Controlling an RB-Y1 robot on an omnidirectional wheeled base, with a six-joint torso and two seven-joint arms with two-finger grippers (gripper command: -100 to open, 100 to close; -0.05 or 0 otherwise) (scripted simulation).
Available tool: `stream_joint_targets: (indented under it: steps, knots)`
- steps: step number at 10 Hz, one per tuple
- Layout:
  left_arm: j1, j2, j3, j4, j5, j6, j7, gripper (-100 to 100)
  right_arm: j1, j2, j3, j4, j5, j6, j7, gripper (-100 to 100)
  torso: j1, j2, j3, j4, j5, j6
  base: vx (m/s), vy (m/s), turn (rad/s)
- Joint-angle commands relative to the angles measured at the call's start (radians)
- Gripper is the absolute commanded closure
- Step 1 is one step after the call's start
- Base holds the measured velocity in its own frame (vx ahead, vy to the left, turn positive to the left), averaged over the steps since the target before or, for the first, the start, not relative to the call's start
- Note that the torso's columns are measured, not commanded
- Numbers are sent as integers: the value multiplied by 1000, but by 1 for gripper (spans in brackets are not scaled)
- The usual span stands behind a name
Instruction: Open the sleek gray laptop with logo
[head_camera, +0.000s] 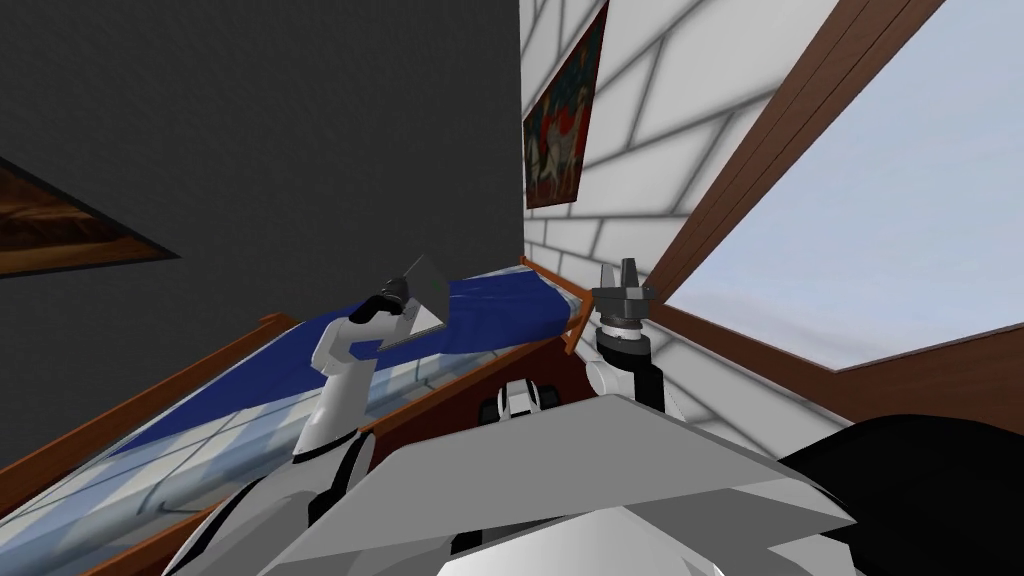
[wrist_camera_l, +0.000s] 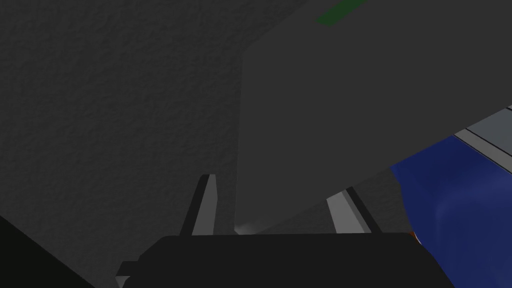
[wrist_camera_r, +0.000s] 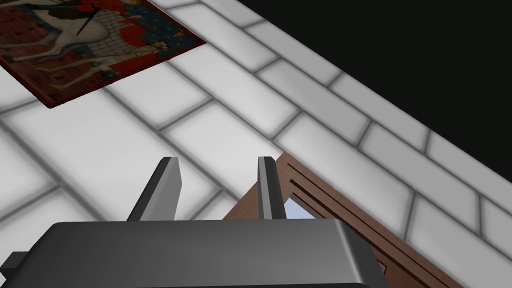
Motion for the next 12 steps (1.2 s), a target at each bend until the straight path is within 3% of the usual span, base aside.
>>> stream_joint_targets:
  steps: [1, 8, 9, 10, 12]
  knots:
    - [12, 24, 9, 33, 76, -42, 15, 100, 0, 0, 0, 0, 0, 0, 0, 0, -1, 0, 0, 0, 0, 2, 14, -18, 117]
    - [27, 82, 33, 97, 268, -133, 43, 100, 0, 0, 0, 0, 0, 0, 0, 0, -2, 5, 3, 5, -3, -1, 14, -21, 93]
    - [26, 79, 31, 96, 249, -128, 40, 100, 0, 0, 0, 0, 0, 0, 0, 0, -2, 6, 3, 5, -3, 1, 4, -5, 13]
    - [29, 42, 39, 122, 272, -163, 63, 100, 0, 0, 0, 0, 0, 0, 0, 0, -3, 6, 3, 6, -4, 1, -18, 74, 20]
    - [30, 5, 46, 148, 293, -197, 85, 100, 0, 0, 0, 0, 0, 0, 0, 0, 5, 5, 3, 5, 0, -1, -33, 154, -5]
